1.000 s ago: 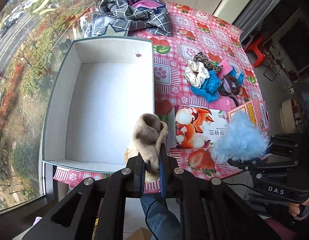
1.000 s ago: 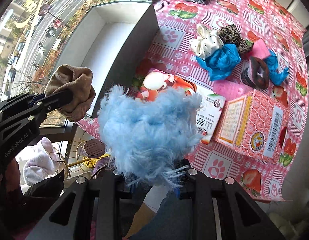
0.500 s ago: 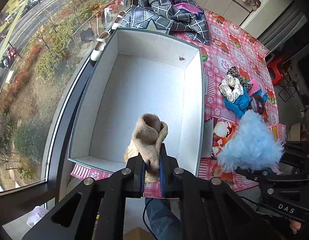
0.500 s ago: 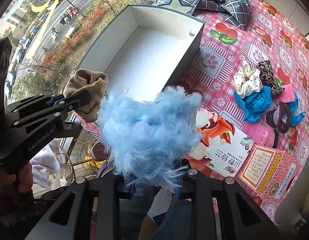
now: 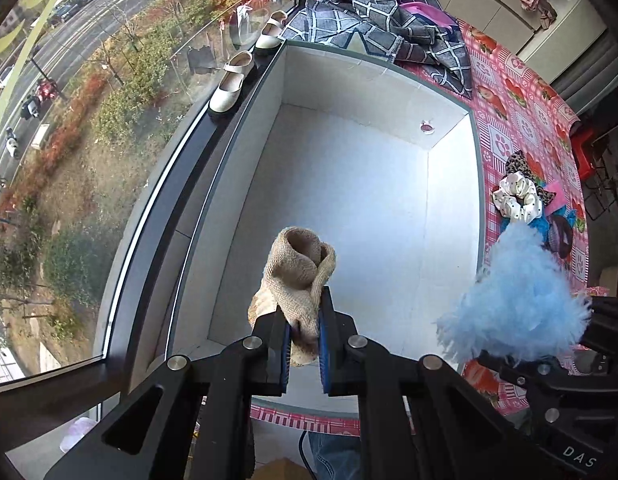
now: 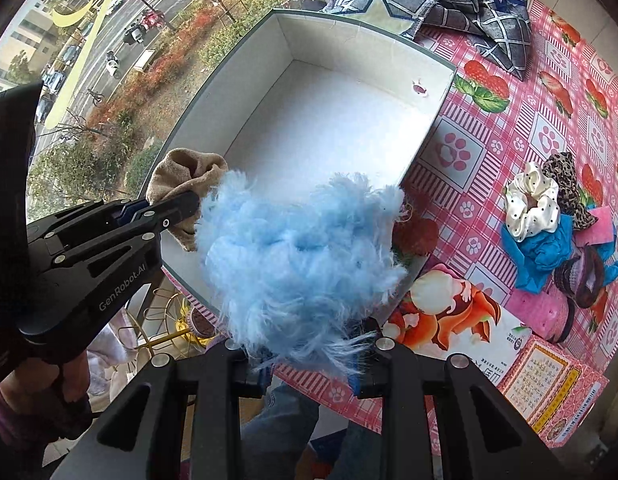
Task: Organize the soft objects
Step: 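Lower both items into the white box and open both tools, then withdraw both tools from the box back toward the remaining items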
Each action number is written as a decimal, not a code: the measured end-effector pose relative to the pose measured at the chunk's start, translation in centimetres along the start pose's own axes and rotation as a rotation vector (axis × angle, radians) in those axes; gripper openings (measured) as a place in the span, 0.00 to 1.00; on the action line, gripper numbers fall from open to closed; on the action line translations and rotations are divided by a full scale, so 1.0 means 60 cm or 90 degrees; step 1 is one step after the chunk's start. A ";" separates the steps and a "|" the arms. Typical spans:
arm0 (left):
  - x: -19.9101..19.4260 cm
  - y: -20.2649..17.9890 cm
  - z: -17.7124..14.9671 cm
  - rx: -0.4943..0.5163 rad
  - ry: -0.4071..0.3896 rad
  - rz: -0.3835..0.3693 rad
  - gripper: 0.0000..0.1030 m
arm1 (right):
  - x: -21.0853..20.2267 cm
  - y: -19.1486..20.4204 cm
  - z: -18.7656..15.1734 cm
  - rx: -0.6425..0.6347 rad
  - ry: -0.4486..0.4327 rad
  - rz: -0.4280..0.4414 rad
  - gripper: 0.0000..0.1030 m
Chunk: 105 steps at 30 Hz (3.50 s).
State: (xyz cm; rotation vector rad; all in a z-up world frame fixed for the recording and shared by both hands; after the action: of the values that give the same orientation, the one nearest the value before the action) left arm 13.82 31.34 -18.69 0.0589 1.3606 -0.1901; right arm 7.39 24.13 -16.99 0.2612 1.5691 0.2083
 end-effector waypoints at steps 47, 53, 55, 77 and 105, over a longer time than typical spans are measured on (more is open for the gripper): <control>-0.004 -0.029 -0.118 -0.009 0.047 -0.049 1.00 | -0.027 -0.040 -0.018 -0.081 -0.041 -0.023 0.99; -0.045 -0.052 -0.089 0.004 -0.001 -0.067 1.00 | -0.058 -0.035 -0.028 -0.049 -0.042 -0.001 0.99; -0.053 -0.056 -0.084 0.016 0.000 -0.072 1.00 | -0.071 -0.041 -0.028 -0.036 -0.048 0.006 0.99; -0.079 -0.139 -0.034 0.136 -0.012 -0.043 1.00 | -0.173 -0.156 -0.026 0.093 -0.113 0.043 0.99; -0.055 -0.287 -0.003 0.206 0.030 -0.067 1.00 | -0.246 -0.484 -0.066 0.334 -0.138 0.017 0.99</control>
State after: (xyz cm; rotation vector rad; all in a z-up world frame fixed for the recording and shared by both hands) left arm 10.07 14.77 -14.31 0.2640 1.3704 -0.4983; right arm 2.53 -7.83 -11.33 0.6915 1.3817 -0.2126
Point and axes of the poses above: each gripper's, at about its wrist camera, not at the fingertips, and x roughly the way its jaws point, y to its left, z to its top, the point moved 9 cm from there along x, roughly the way its jaws point, and after that the axes turned 4 degrees about x, right-handed, at the moved point
